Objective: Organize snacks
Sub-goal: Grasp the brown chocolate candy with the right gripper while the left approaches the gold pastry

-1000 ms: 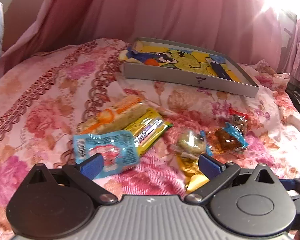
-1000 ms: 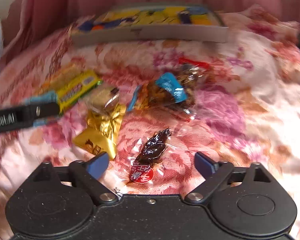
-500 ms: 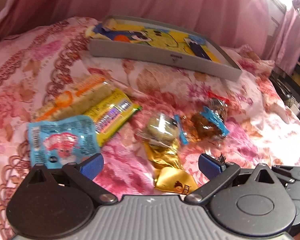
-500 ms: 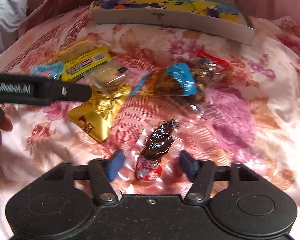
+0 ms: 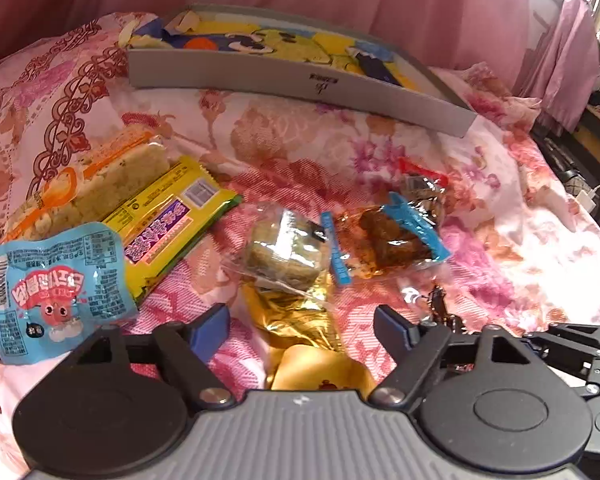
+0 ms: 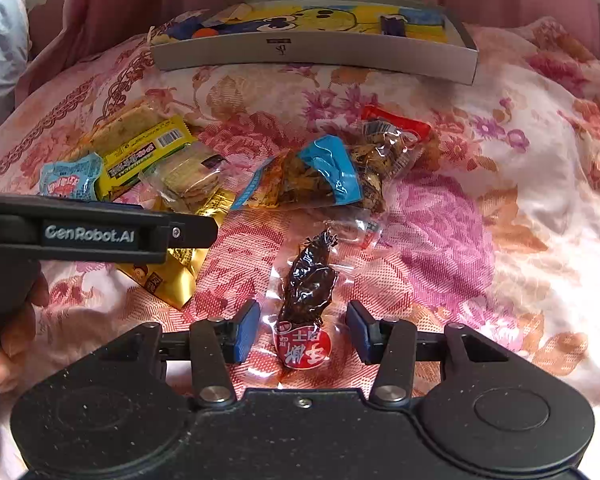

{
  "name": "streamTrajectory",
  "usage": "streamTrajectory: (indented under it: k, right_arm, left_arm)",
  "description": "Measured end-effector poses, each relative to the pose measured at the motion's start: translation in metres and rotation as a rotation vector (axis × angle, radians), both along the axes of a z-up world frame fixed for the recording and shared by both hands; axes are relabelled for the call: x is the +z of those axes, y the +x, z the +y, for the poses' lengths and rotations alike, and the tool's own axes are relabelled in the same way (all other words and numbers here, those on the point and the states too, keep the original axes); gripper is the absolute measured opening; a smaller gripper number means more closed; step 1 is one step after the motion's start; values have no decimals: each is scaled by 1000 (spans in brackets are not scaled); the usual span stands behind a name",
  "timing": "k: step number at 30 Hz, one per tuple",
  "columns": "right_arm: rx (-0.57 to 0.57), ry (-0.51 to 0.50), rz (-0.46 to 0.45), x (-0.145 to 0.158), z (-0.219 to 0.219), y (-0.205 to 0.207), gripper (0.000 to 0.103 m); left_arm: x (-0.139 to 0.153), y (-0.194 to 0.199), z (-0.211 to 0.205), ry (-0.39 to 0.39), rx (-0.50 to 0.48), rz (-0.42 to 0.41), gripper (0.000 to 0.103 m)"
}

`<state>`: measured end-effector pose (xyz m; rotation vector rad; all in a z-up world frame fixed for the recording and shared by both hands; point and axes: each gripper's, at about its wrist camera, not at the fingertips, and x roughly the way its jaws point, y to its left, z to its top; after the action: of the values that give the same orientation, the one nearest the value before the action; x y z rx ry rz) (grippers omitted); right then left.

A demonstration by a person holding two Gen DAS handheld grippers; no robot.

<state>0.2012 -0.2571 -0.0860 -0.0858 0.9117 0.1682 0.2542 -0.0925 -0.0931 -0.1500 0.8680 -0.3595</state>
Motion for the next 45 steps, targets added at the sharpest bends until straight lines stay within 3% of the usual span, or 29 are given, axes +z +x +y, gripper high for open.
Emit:
streamTrajectory:
  k: [6, 12, 16, 25, 29, 36, 40, 45]
  right_arm:
    - [21, -81, -34, 1, 6, -1, 50]
    - [12, -130, -43, -2, 2, 2, 50]
    - [8, -142, -43, -4, 3, 4, 59]
    - [-10, -134, -22, -7, 0, 10, 62]
    - [6, -114, -15, -7, 1, 9, 50]
    - [28, -105, -23, -7, 3, 6, 48]
    - [61, -75, -35, -4, 6, 2, 47]
    - [104, -118, -75, -1, 17, -5, 47]
  left_arm:
    - [-1, 4, -7, 16, 1, 44, 82]
    - [-6, 2, -29, 178, -48, 31, 82]
    - [-7, -4, -35, 249, -81, -5, 77]
    - [0, -4, -20, 224, -47, 3, 53]
    - [1, -5, -18, 220, -57, 10, 52]
    - [6, -12, -13, 204, -62, 45, 51]
    - [13, -17, -7, 174, -64, 90, 44]
    - [20, -18, 1, 161, -64, 157, 40]
